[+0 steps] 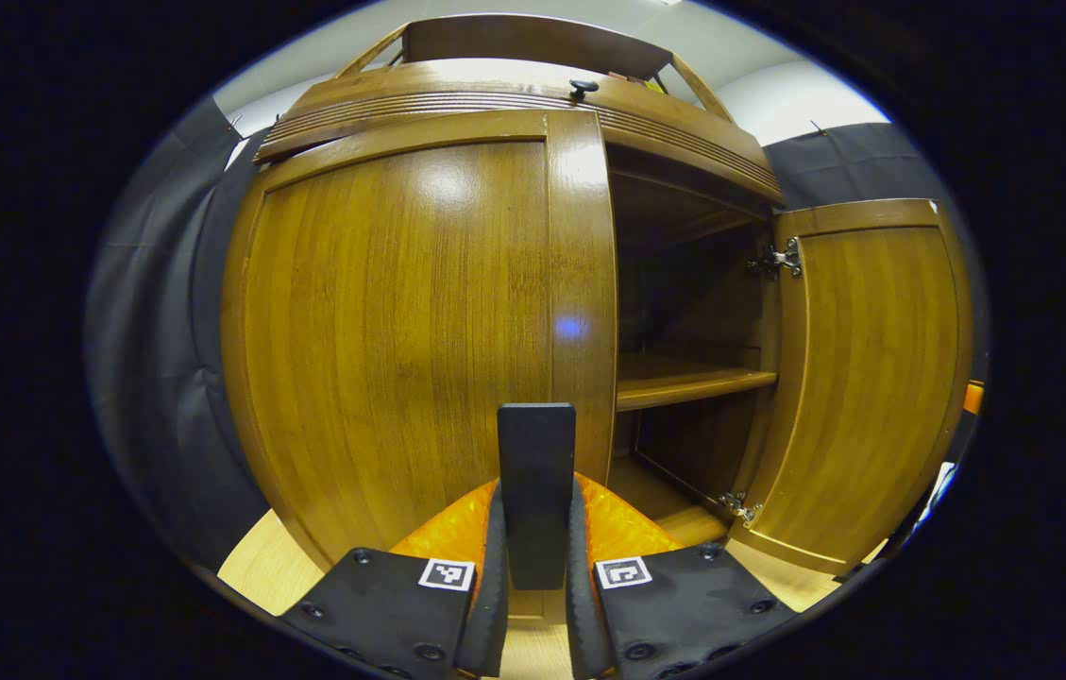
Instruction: Open the right door of the double-door shoe cabinet with the right hand, and open the left door with the left hand.
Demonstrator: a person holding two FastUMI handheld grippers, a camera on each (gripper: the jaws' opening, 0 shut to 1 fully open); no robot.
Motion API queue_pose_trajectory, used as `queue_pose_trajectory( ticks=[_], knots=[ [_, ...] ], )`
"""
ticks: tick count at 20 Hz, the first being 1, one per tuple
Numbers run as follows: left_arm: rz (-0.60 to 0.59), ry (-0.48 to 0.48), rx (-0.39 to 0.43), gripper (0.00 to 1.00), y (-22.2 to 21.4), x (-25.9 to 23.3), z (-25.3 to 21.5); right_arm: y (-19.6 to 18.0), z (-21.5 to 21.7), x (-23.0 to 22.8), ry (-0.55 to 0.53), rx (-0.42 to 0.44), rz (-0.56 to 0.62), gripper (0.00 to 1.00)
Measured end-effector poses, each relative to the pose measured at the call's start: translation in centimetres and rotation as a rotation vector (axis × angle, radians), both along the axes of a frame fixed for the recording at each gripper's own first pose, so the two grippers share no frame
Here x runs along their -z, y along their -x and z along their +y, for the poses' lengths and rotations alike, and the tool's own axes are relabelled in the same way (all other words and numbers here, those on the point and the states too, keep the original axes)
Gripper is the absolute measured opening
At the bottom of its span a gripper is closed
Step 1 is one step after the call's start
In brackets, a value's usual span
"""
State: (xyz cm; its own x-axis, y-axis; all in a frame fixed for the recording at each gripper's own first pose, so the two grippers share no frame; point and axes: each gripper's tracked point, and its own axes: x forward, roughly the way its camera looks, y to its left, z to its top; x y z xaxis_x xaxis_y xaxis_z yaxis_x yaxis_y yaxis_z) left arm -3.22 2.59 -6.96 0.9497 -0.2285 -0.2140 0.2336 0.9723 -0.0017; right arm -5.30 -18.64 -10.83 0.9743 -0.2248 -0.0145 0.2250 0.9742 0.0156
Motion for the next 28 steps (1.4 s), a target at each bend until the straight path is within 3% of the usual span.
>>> queue_pose_trajectory(
  ticks=[3, 4, 13, 14, 15, 18, 19, 20, 23, 24, 25, 28],
  knots=[
    [0.005, 0.004, 0.022, 0.35, 1.9, -0.3, 0.9, 0.4, 1.2, -0.5, 0.012, -0.01, -0.009, 0.88],
    [0.005, 0.008, 0.027, 0.35, 2.7, -0.5, 1.2, 0.5, 1.4, -0.5, 0.021, -0.008, -0.006, 0.99],
    [0.003, -0.006, 0.058, 0.31, 7.3, -1.6, 4.2, 0.8, 4.7, -1.4, 0.03, -0.049, -0.003, 0.99],
    [0.007, 0.001, 0.059, 0.31, 7.8, -1.6, 4.8, 0.7, 5.1, -1.4, 0.029, -0.054, -0.001, 0.88],
    [0.01, 0.004, 0.058, 0.31, 8.3, -1.8, 5.2, 0.6, 5.5, -1.4, 0.03, -0.06, -0.001, 0.99],
    [0.0, 0.001, 0.041, 0.31, 9.9, -2.0, 6.7, 0.5, 7.0, -1.6, 0.026, -0.084, -0.003, 0.99],
    [-0.007, 0.002, 0.032, 0.31, 10.3, -2.1, 7.2, 0.5, 7.5, -1.6, 0.024, -0.093, -0.002, 0.88],
    [-0.011, 0.002, 0.025, 0.34, 10.7, -2.2, 7.8, 0.5, 8.1, -1.6, 0.023, -0.103, -0.001, 0.99],
    [-0.012, 0.01, 0.009, 0.3, 11.9, -2.5, 9.3, 0.7, 9.8, -1.9, 0.023, -0.131, -0.001, 0.99],
    [-0.014, 0.02, 0.007, 0.29, 12.1, -2.4, 9.7, 0.8, 10.3, -2.0, 0.024, -0.138, -0.005, 0.88],
    [-0.013, 0.026, 0.007, 0.27, 12.3, -2.5, 10.2, 0.9, 10.7, -2.2, 0.026, -0.144, -0.009, 0.99],
    [-0.015, 0.027, -0.004, 0.27, 13.1, -2.5, 11.7, 1.0, 12.0, -2.0, 0.024, -0.161, -0.006, 0.99]
  ],
)
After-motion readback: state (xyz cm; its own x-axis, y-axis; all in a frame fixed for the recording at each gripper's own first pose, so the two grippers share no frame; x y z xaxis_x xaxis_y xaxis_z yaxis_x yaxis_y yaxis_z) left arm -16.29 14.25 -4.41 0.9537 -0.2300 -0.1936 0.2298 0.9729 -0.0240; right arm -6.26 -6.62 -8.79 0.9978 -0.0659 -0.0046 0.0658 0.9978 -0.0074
